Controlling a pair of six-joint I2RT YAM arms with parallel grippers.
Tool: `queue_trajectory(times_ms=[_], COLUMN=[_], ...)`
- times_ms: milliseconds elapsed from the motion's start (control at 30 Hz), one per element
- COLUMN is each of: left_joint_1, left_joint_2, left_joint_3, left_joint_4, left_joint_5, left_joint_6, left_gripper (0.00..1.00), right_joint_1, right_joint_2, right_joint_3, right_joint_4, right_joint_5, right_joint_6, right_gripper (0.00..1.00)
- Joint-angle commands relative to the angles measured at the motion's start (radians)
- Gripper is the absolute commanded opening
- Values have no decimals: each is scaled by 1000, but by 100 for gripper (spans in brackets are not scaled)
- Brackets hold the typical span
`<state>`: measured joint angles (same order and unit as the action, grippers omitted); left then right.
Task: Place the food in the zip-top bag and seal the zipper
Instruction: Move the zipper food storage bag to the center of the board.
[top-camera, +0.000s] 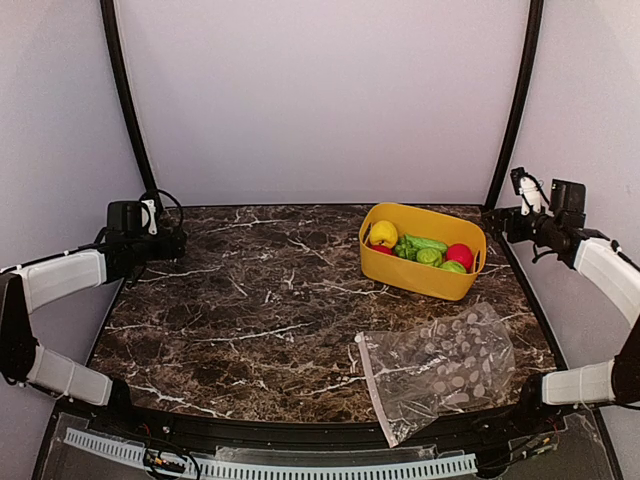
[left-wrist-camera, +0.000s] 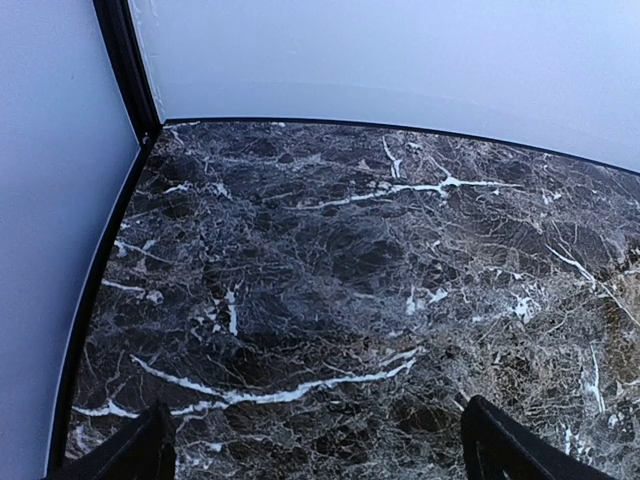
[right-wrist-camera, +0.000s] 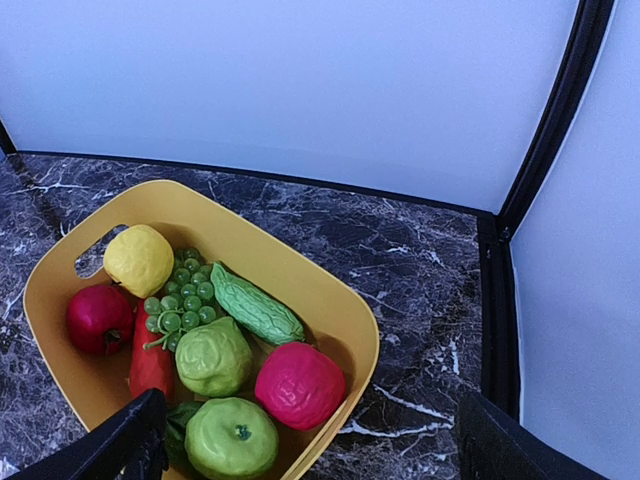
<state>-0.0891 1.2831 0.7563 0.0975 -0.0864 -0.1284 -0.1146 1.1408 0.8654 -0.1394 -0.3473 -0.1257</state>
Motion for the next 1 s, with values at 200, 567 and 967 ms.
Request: queue_trajectory(times_ms=[200, 567, 967], left_joint_1=[1, -306, -534], left_joint_2=[2, 62, -5], left_joint_3=[9, 194, 122], left_joint_4=[2, 12, 2], left_joint_5=[193, -38, -252], left_joint_6=[-61, 249, 216], left_gripper=[99, 99, 99], right_joint_1=[-13, 1, 313], right_joint_2=[-14, 13, 42], right_joint_3=[-39, 46, 78], right_joint_4=[-22, -198, -623], right_joint_5=[-215, -411, -376], right_joint_6=[-236, -321, -772], right_gripper=[98, 97, 84])
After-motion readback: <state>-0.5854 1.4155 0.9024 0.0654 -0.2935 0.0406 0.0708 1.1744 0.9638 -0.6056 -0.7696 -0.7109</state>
